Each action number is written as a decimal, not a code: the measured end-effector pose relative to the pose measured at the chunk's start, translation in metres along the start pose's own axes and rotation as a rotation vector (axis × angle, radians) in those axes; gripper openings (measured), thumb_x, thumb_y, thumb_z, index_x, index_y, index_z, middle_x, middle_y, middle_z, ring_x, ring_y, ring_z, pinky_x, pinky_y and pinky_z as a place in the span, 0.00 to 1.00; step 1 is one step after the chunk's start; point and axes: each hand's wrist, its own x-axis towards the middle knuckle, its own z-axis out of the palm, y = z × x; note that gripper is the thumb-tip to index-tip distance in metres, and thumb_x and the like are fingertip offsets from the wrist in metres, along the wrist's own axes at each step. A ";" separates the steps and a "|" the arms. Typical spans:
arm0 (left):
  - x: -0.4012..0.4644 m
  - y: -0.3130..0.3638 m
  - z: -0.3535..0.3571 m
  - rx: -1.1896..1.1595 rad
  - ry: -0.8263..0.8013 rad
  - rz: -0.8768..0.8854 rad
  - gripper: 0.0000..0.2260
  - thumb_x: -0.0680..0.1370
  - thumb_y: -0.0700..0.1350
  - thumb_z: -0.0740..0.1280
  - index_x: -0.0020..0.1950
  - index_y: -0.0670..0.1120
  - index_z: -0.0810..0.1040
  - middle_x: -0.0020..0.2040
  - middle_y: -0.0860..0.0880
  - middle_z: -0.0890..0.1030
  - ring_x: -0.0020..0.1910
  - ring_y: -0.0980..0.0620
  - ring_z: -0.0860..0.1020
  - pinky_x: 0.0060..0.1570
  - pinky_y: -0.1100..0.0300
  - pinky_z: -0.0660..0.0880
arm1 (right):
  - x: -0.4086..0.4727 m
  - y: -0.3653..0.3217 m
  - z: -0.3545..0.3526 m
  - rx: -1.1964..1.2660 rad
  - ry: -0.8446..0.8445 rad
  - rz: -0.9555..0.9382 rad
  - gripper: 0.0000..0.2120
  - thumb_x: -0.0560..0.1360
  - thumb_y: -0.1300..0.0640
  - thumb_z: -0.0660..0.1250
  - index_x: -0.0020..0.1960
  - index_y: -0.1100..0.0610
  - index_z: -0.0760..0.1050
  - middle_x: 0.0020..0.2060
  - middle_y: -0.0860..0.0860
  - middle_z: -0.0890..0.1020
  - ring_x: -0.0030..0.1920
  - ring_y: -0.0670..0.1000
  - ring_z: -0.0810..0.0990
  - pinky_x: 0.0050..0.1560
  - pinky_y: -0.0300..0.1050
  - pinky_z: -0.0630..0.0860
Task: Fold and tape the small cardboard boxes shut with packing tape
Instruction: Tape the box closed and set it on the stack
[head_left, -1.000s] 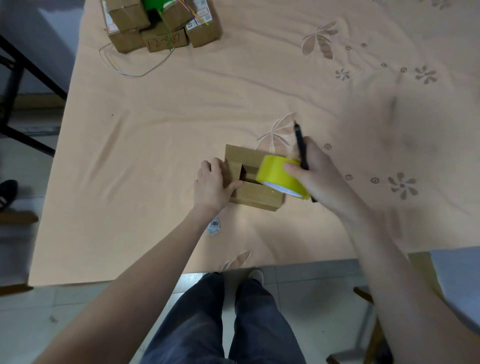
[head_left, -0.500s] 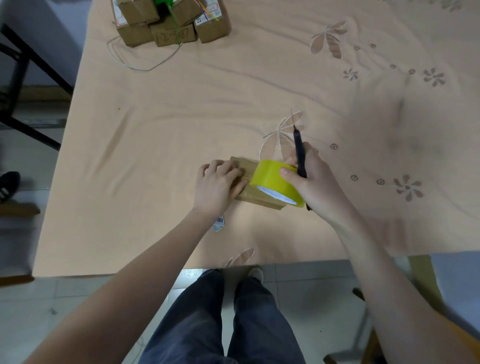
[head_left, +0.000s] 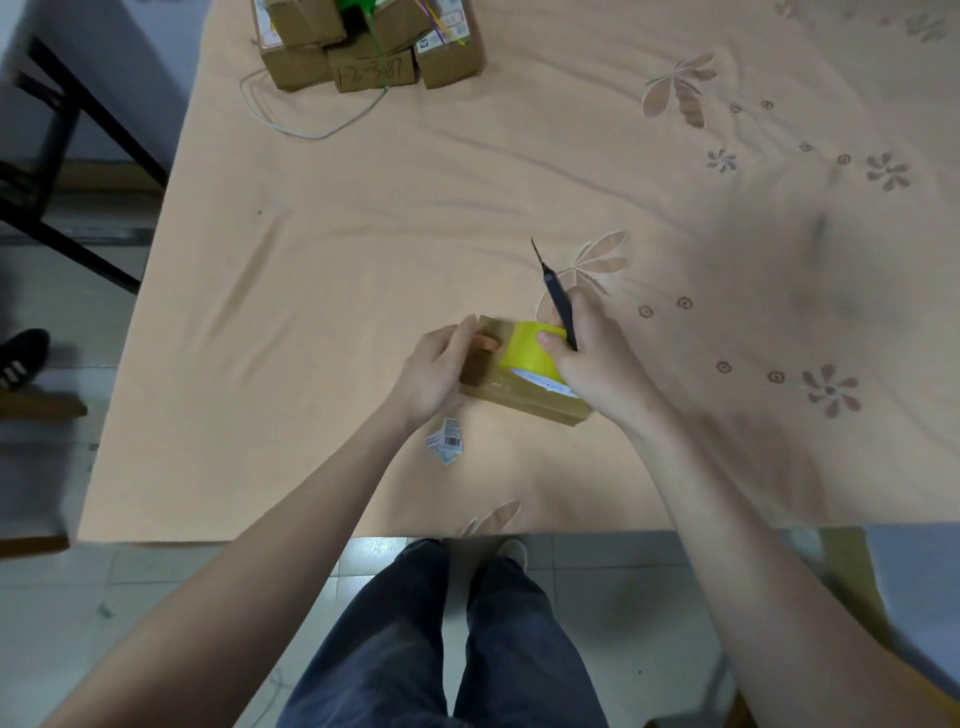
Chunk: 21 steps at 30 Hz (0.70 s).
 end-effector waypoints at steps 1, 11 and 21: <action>-0.002 0.005 0.000 -0.047 -0.010 -0.016 0.21 0.82 0.57 0.54 0.49 0.46 0.83 0.51 0.55 0.81 0.54 0.57 0.75 0.55 0.70 0.67 | 0.000 -0.001 0.001 -0.012 -0.004 -0.004 0.07 0.78 0.58 0.62 0.51 0.61 0.66 0.46 0.59 0.74 0.46 0.59 0.74 0.47 0.52 0.70; -0.006 0.017 0.008 -0.261 0.005 -0.156 0.08 0.77 0.47 0.68 0.41 0.45 0.80 0.39 0.50 0.78 0.37 0.59 0.72 0.35 0.73 0.69 | -0.004 -0.008 0.008 -0.088 0.019 -0.053 0.10 0.77 0.57 0.64 0.52 0.61 0.66 0.38 0.45 0.66 0.48 0.59 0.73 0.51 0.57 0.73; 0.000 0.018 0.025 0.191 0.222 0.020 0.05 0.81 0.40 0.58 0.49 0.41 0.72 0.44 0.46 0.77 0.42 0.47 0.72 0.36 0.63 0.61 | -0.008 0.010 -0.001 -0.088 0.008 0.033 0.27 0.73 0.39 0.65 0.62 0.58 0.66 0.59 0.54 0.74 0.54 0.54 0.74 0.43 0.45 0.67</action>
